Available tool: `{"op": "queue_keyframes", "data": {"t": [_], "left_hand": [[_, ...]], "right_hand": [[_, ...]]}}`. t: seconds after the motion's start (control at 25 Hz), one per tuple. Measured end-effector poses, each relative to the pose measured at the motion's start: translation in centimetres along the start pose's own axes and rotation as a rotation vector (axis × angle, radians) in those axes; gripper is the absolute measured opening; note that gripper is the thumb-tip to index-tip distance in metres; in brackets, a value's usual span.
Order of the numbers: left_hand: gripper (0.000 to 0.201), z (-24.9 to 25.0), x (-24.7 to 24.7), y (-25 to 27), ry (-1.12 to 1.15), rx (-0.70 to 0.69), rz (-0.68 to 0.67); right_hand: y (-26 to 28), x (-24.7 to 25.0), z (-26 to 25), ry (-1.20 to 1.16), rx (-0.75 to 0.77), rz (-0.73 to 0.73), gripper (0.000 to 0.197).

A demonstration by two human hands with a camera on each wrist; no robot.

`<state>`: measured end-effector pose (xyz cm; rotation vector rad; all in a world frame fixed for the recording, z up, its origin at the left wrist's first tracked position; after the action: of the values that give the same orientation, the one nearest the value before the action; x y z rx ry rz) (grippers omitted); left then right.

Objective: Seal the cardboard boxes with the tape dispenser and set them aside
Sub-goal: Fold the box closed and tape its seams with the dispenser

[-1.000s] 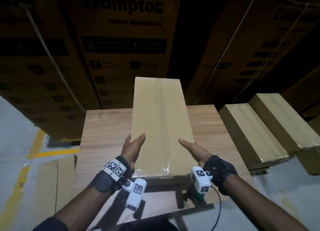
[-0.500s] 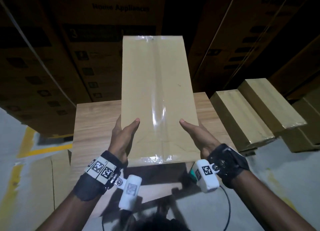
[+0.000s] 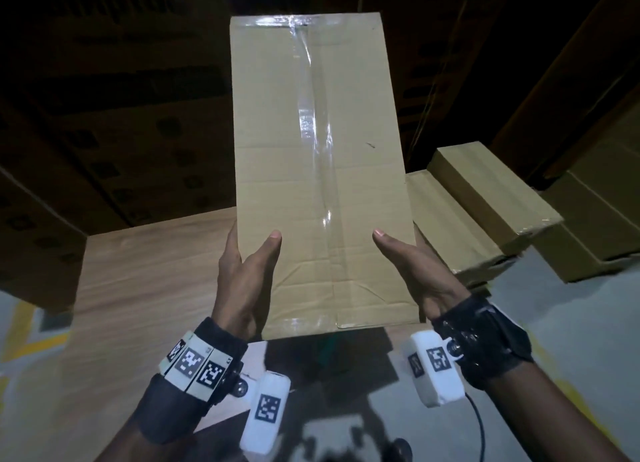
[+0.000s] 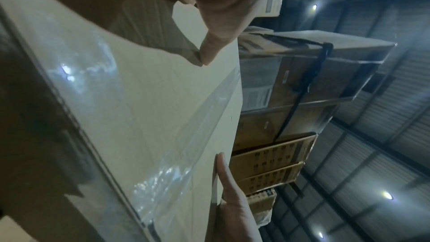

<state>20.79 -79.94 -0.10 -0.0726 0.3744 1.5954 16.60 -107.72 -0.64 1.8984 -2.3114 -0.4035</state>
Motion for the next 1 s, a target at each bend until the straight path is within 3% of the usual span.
{"op": "queue_keyframes", "data": {"t": [0.12, 0.24, 0.44, 0.68, 1.0], "left_hand": [[0.048, -3.2, -9.7, 2.5, 0.037, -0.01, -0.051], [0.05, -7.1, -19.4, 4.3, 0.086, 0.016, -0.106], [0.054, -13.0, -30.3, 5.0, -0.002, 0.065, -0.148], [0.054, -17.6, -39.8, 2.6, -0.014, 0.102, -0.143], [0.056, -24.0, -48.0, -8.1, -0.085, 0.103, 0.002]], "right_hand": [[1.5, 10.0, -0.2, -0.062, 0.004, 0.044, 0.055], [2.5, 20.4, -0.3, -0.066, -0.011, 0.102, 0.056], [2.3, 33.1, -0.2, -0.043, -0.082, 0.159, 0.056], [-2.5, 42.3, -1.2, -0.047, -0.158, 0.14, 0.041], [-18.0, 50.1, -1.7, 0.053, -0.253, 0.04, 0.038]]}}
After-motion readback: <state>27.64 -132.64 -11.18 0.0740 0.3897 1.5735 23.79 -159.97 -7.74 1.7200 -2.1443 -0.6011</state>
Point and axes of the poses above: each hand's wrist, its own y-axis away from the middle knuckle, its own x-axis out of the back of the hand, z = x × y, the point moved 10 cm from there along -y, towards the middle knuckle, and after that the axes turned 2 degrees about y, right-handed, at the moved point
